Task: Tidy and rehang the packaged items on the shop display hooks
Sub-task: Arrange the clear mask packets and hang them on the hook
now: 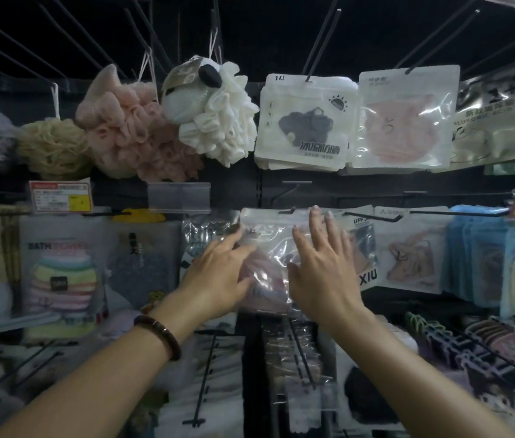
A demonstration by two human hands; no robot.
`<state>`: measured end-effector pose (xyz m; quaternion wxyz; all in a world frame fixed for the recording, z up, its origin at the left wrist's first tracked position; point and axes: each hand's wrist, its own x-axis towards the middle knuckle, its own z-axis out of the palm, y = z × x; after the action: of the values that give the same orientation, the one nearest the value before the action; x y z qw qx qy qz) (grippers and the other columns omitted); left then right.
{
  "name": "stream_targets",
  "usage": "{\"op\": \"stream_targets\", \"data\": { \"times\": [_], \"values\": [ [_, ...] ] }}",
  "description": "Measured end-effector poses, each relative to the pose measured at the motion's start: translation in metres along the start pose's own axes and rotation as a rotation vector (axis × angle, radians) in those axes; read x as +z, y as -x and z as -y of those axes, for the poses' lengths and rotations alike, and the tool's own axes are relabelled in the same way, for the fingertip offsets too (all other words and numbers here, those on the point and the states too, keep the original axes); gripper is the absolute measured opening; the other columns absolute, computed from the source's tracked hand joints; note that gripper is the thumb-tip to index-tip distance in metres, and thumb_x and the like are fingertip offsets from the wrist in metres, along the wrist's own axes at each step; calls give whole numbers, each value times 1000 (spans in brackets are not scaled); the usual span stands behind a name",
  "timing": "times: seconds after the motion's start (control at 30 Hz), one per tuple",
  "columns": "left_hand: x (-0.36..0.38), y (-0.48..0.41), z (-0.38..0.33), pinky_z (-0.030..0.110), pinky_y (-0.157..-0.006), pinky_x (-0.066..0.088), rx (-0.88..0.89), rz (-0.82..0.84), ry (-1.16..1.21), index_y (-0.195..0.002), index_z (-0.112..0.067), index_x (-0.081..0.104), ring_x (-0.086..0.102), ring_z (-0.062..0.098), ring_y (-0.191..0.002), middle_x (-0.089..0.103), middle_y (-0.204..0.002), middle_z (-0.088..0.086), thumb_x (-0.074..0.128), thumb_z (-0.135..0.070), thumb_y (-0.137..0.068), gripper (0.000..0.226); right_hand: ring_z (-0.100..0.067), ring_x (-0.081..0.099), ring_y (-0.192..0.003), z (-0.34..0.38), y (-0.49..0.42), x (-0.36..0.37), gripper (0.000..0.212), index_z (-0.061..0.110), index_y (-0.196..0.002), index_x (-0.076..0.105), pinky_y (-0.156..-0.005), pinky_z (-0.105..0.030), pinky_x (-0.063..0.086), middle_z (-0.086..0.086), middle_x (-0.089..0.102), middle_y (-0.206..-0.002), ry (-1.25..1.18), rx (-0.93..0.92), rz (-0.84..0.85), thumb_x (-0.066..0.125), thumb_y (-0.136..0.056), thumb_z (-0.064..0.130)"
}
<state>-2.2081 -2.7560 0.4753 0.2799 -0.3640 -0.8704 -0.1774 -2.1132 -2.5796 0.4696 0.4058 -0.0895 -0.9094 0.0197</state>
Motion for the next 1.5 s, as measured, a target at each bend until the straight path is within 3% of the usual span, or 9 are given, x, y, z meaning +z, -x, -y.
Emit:
{"op": "stream_targets", "data": {
  "times": [0.07, 0.17, 0.33, 0.53, 0.73, 1.0, 1.17, 1.4, 1.5],
  "values": [
    [-14, 20, 19, 44, -118, 48, 57, -9, 33, -142, -37, 65, 56, 12, -136, 58, -148, -15, 77, -39, -96, 48, -34, 15, -164, 15, 20, 0, 50, 22, -150, 56, -133, -54, 16, -13, 31, -173, -112, -52, -127, 63, -101, 32],
    [-35, 56, 58, 28, -102, 53, 56, 76, 70, -122, -34, 79, 64, 3, -105, 68, -117, -18, 79, -27, -96, 27, -20, 57, -124, 38, 51, 9, 22, 21, -116, 76, -107, -46, 51, 4, 71, -122, -354, -89, -215, 70, -96, 29],
    [-46, 105, 122, 3, -89, 40, 13, 290, -49, -120, -33, 82, 68, 4, -113, 72, -121, -16, 78, -21, -93, 30, -4, 64, -90, 88, 94, 40, 10, 29, -100, 78, -78, -25, 51, 17, 72, -95, -605, -38, 42, 69, -97, 30],
    [-32, 123, 168, 16, -103, 41, -12, 459, -56, -136, -36, 70, 56, 1, -133, 53, -153, -23, 91, -46, -81, 60, -7, 61, -122, 128, 128, 92, 29, 30, -127, 71, -105, -33, 53, 15, 69, -126, -707, 124, 312, 67, -100, 39],
    [-26, 116, 188, 7, -100, 29, 51, 477, -90, -136, -33, 73, 49, -3, -133, 59, -155, -11, 87, -37, -89, 49, -9, 58, -127, 145, 133, 114, 33, 31, -131, 69, -108, -36, 52, 11, 67, -130, -692, 180, 290, 67, -99, 41],
    [-34, 97, 203, 41, -108, 53, 115, 604, -176, -131, -43, 72, 65, 14, -128, 69, -143, -10, 72, -46, -99, 32, -11, 56, -131, 157, 136, 123, 30, 31, -130, 68, -111, -41, 51, 11, 66, -131, -696, 237, 281, 66, -101, 38],
    [-31, 101, 201, 46, -81, 62, 308, 530, -392, -136, -41, 56, 71, 23, -95, 73, -114, 5, 37, -50, -106, 36, -9, 55, -130, 159, 136, 124, 34, 31, -135, 65, -111, -35, 50, 11, 60, -136, -694, 275, 273, 66, -102, 39],
    [-27, 109, 204, 26, -77, 59, 395, 310, -307, -142, -58, 56, 68, 6, -94, 71, -112, -14, 59, -34, -104, 45, -11, 50, -139, 161, 134, 124, 41, 29, -142, 61, -117, -36, 46, 9, 56, -146, -716, 269, 262, 67, -102, 35],
    [-30, 116, 198, 33, -78, 63, 343, 145, -229, -142, -59, 59, 71, 14, -102, 75, -116, -11, 62, -20, -102, 57, -15, 42, -146, 167, 141, 125, 47, 27, -142, 59, -119, -35, 43, 3, 41, -154, -738, 275, 46, 74, -97, 24]
  ]
}}
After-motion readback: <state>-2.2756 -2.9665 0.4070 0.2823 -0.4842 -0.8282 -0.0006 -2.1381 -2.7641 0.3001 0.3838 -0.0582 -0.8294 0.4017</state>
